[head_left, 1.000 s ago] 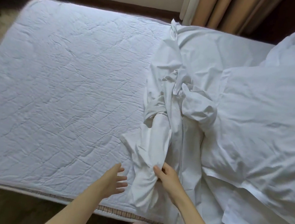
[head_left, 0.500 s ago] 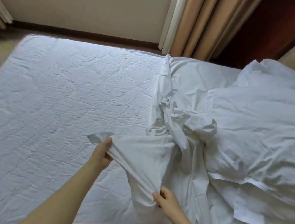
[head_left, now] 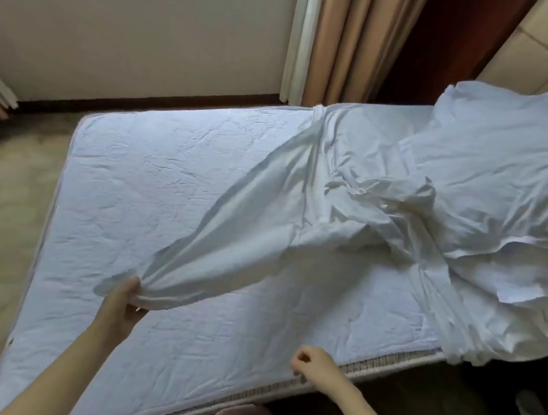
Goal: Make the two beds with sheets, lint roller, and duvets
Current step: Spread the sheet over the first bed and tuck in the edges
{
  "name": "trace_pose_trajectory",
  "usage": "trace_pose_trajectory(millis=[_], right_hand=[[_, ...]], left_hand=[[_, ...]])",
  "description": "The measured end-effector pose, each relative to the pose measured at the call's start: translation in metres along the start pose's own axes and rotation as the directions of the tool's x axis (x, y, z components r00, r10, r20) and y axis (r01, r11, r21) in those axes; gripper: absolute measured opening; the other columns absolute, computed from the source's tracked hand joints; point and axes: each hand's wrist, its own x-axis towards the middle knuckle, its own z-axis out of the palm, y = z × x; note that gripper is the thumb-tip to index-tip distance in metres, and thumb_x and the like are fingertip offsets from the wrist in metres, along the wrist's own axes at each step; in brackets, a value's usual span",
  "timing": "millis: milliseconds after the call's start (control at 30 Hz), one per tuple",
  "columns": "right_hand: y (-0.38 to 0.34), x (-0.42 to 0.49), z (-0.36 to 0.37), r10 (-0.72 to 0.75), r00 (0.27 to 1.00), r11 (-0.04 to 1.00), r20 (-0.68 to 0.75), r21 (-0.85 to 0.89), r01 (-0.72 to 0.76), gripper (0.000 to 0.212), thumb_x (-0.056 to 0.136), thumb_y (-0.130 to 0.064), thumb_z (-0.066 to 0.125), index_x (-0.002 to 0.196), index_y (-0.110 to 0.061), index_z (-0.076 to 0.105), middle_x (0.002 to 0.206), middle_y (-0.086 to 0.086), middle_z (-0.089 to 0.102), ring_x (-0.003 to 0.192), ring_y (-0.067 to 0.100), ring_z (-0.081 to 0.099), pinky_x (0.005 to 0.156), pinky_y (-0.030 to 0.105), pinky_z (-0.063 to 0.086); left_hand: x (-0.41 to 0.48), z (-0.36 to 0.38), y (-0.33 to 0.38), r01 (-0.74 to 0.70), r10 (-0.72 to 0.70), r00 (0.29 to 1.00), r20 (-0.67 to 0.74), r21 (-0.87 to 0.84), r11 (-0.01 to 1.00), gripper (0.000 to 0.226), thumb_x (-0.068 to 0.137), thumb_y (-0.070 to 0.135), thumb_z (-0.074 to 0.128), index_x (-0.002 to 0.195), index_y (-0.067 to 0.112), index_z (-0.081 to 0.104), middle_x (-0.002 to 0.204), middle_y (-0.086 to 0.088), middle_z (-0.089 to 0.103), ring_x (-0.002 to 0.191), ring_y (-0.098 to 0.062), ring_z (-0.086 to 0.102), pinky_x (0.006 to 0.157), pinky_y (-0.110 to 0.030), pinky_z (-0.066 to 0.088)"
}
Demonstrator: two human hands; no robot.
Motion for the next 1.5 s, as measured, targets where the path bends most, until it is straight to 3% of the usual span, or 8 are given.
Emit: trace_pose_trajectory(millis=[167,333,733,1000,1133,1233,1367,1500], right_hand=[[0.000,-0.058,0.054,0.184,0.979,0.982,0.084,0.027,-0.187,0.018,0.094,-0.016,0.047,0.076,-0.015,0.052,0.076,-0.001,0.055,0.062,0.007,0.053,0.043,0.011,0.037],[0.010,-0.094,0.117,0.186,0.976,0.975,-0.117,0.145,-0.168,0.014,0.095,-0.017,0.046,0.088,-0.014,0.057,0.088,0.002,0.060,0.071,0.009,0.056,0.056,0.014,0.046],[-0.016,-0.194,0.333,0.205,0.973,0.945,-0.109,0.279,-0.168,0.015,0.094,-0.021,0.046,0.085,-0.021,0.058,0.078,-0.006,0.060,0.059,0.006,0.055,0.041,0.013,0.032],[-0.099,-0.190,0.383,0.216,0.952,0.885,-0.219,0.455,-0.096,0.015,0.098,-0.025,0.044,0.102,-0.018,0.056,0.097,-0.001,0.062,0.075,0.008,0.057,0.062,0.021,0.043],[-0.151,-0.171,0.401,0.303,0.923,0.705,-0.238,0.708,-0.050,0.032,0.100,-0.025,0.044,0.130,-0.015,0.046,0.118,0.006,0.057,0.102,0.019,0.058,0.087,0.036,0.047],[-0.203,-0.150,0.416,0.379,0.899,0.376,-0.219,0.924,0.067,0.038,0.099,-0.028,0.046,0.133,-0.012,0.043,0.124,0.013,0.054,0.109,0.027,0.056,0.097,0.043,0.044],[-0.272,-0.120,0.439,0.348,0.919,0.029,-0.185,0.982,0.187,0.043,0.098,-0.037,0.046,0.132,-0.011,0.042,0.127,0.017,0.051,0.107,0.033,0.055,0.090,0.043,0.045],[-0.329,-0.095,0.451,0.276,0.942,-0.079,-0.192,0.972,0.221,0.036,0.097,-0.039,0.048,0.120,-0.012,0.041,0.117,0.016,0.053,0.095,0.032,0.059,0.076,0.041,0.048]], left_hand=[[-0.027,-0.075,0.002,-0.020,0.020,1.000,0.005,0.019,1.000,0.038,0.099,0.016,0.045,0.137,0.009,0.045,0.096,-0.001,0.060,0.086,-0.016,0.057,0.092,-0.038,0.041],[-0.061,-0.109,-0.013,0.053,-0.064,0.988,0.140,0.084,0.995,0.014,0.099,0.018,0.048,0.105,0.011,0.057,0.094,-0.008,0.060,0.083,-0.019,0.057,0.101,-0.042,0.039],[-0.144,-0.267,0.004,0.008,-0.046,0.982,0.181,0.208,0.978,0.012,0.096,0.012,0.051,0.085,0.015,0.057,0.063,0.000,0.064,0.059,-0.013,0.058,0.048,-0.021,0.052],[-0.145,-0.337,0.041,-0.045,-0.071,0.927,0.368,0.298,0.953,0.018,0.098,0.025,0.047,0.087,0.016,0.058,0.072,-0.003,0.061,0.066,-0.017,0.050,0.062,-0.029,0.038],[-0.125,-0.353,0.085,-0.011,-0.129,0.860,0.494,0.271,0.963,0.019,0.099,0.033,0.044,0.101,0.024,0.061,0.094,-0.002,0.066,0.082,-0.020,0.059,0.066,-0.031,0.044],[-0.108,-0.369,0.127,0.066,-0.197,0.817,0.542,0.251,0.966,0.022,0.098,0.037,0.044,0.109,0.026,0.059,0.102,-0.004,0.066,0.095,-0.025,0.060,0.071,-0.034,0.050],[-0.086,-0.387,0.177,0.126,-0.276,0.752,0.599,0.281,0.951,0.027,0.096,0.041,0.044,0.094,0.018,0.057,0.062,0.001,0.063,0.046,-0.010,0.056,0.042,-0.020,0.045],[-0.057,-0.396,0.217,0.060,-0.288,0.709,0.643,0.352,0.934,0.024,0.096,0.036,0.048,0.092,0.014,0.058,0.060,0.003,0.062,0.045,-0.005,0.054,0.046,-0.017,0.046]])
